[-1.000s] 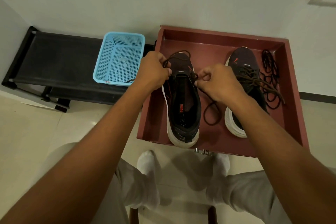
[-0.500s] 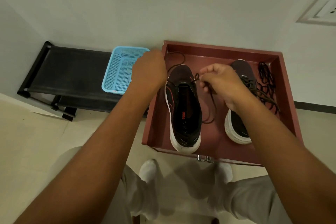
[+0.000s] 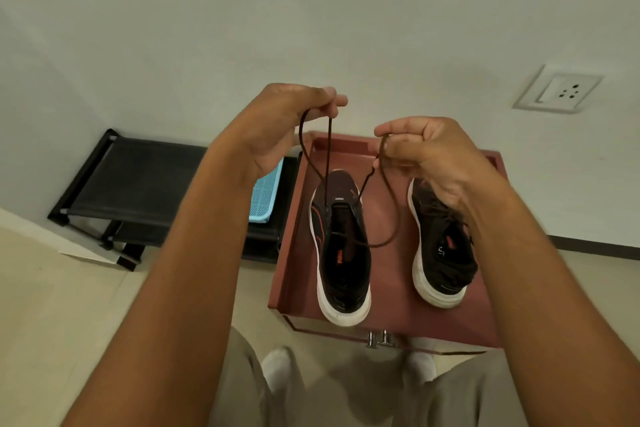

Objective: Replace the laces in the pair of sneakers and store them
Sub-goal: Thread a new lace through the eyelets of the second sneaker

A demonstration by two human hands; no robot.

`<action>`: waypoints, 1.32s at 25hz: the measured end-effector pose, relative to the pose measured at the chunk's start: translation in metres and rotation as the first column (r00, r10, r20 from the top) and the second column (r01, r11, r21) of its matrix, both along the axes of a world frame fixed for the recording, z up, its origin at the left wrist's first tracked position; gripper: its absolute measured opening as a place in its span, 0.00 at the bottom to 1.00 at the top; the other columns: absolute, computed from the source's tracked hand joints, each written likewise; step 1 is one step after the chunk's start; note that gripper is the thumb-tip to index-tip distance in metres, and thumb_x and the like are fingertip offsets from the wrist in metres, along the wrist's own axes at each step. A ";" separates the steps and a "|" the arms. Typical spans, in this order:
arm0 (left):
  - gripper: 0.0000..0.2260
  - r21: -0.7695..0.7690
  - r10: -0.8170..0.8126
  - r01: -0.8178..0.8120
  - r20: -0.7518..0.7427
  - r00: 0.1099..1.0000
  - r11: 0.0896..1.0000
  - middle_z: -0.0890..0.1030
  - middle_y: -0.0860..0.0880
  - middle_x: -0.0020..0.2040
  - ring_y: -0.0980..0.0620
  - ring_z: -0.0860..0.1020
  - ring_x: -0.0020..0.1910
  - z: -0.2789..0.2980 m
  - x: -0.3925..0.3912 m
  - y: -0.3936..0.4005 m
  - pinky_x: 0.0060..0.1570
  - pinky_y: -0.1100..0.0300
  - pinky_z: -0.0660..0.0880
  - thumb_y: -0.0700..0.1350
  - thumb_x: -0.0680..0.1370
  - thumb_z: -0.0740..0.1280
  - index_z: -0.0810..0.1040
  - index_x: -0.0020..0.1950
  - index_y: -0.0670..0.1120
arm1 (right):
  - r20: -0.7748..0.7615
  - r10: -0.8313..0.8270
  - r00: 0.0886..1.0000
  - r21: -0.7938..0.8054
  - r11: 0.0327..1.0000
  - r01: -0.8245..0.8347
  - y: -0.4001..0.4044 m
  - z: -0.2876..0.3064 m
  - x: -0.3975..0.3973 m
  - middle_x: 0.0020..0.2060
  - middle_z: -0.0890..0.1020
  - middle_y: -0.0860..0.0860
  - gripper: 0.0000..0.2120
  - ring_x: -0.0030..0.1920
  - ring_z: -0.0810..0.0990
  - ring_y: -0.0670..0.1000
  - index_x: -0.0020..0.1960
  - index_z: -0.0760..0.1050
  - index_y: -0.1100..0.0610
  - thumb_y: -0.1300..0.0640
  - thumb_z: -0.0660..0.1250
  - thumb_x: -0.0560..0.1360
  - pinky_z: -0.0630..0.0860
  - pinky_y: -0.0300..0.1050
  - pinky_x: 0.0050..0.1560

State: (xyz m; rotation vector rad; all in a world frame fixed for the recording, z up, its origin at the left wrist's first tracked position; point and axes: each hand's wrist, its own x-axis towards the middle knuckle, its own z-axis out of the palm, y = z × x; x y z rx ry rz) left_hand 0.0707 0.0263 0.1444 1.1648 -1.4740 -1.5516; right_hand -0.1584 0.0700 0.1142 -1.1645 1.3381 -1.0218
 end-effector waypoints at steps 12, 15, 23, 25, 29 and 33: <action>0.14 -0.188 0.143 -0.200 -0.278 0.950 0.961 0.86 0.42 0.53 0.47 0.83 0.50 0.060 -0.027 0.003 0.61 0.49 0.78 0.49 0.83 0.62 0.83 0.53 0.41 | 0.029 -0.278 0.960 -0.317 0.908 0.273 -0.008 0.057 0.014 0.41 0.82 0.47 0.14 0.44 0.79 0.45 0.46 0.80 0.53 0.51 0.61 0.85 0.75 0.46 0.52; 0.11 -0.281 0.155 -0.235 -0.281 0.947 0.930 0.85 0.41 0.53 0.47 0.83 0.50 0.075 -0.028 -0.002 0.58 0.51 0.80 0.41 0.82 0.63 0.83 0.56 0.40 | 0.259 -0.250 0.933 -0.298 0.898 0.324 -0.009 0.074 0.013 0.39 0.80 0.50 0.12 0.42 0.78 0.50 0.49 0.81 0.55 0.54 0.61 0.85 0.77 0.47 0.50; 0.08 -0.425 0.193 -0.249 -0.171 0.966 0.870 0.87 0.44 0.45 0.48 0.84 0.41 0.107 -0.052 -0.012 0.52 0.49 0.84 0.32 0.81 0.64 0.77 0.58 0.41 | 0.373 -0.205 0.905 -0.369 0.862 0.348 -0.020 0.120 0.015 0.39 0.81 0.50 0.10 0.41 0.77 0.49 0.56 0.83 0.57 0.59 0.63 0.84 0.77 0.45 0.47; 0.10 -0.414 0.250 -0.299 -0.170 0.953 0.860 0.87 0.45 0.43 0.50 0.84 0.39 0.113 -0.059 -0.012 0.48 0.52 0.85 0.34 0.82 0.64 0.70 0.62 0.42 | 0.351 -0.198 0.915 -0.398 0.853 0.337 -0.026 0.130 0.020 0.41 0.83 0.50 0.10 0.42 0.78 0.48 0.58 0.83 0.57 0.60 0.63 0.84 0.77 0.44 0.47; 0.09 -0.305 0.319 -0.377 -0.224 0.921 0.875 0.87 0.43 0.42 0.50 0.84 0.38 0.126 -0.064 -0.016 0.51 0.49 0.84 0.33 0.81 0.66 0.77 0.60 0.40 | 0.336 -0.227 0.914 -0.390 0.850 0.354 -0.036 0.143 0.031 0.44 0.86 0.51 0.09 0.44 0.82 0.48 0.57 0.83 0.57 0.60 0.65 0.83 0.80 0.45 0.50; 0.05 -0.283 0.361 -0.429 -0.263 0.895 0.858 0.87 0.43 0.43 0.50 0.84 0.39 0.141 -0.067 -0.016 0.52 0.48 0.84 0.35 0.81 0.67 0.83 0.55 0.38 | 0.272 -0.294 0.916 -0.379 0.842 0.383 -0.039 0.150 0.035 0.44 0.87 0.41 0.08 0.50 0.83 0.42 0.55 0.86 0.54 0.56 0.69 0.81 0.78 0.46 0.59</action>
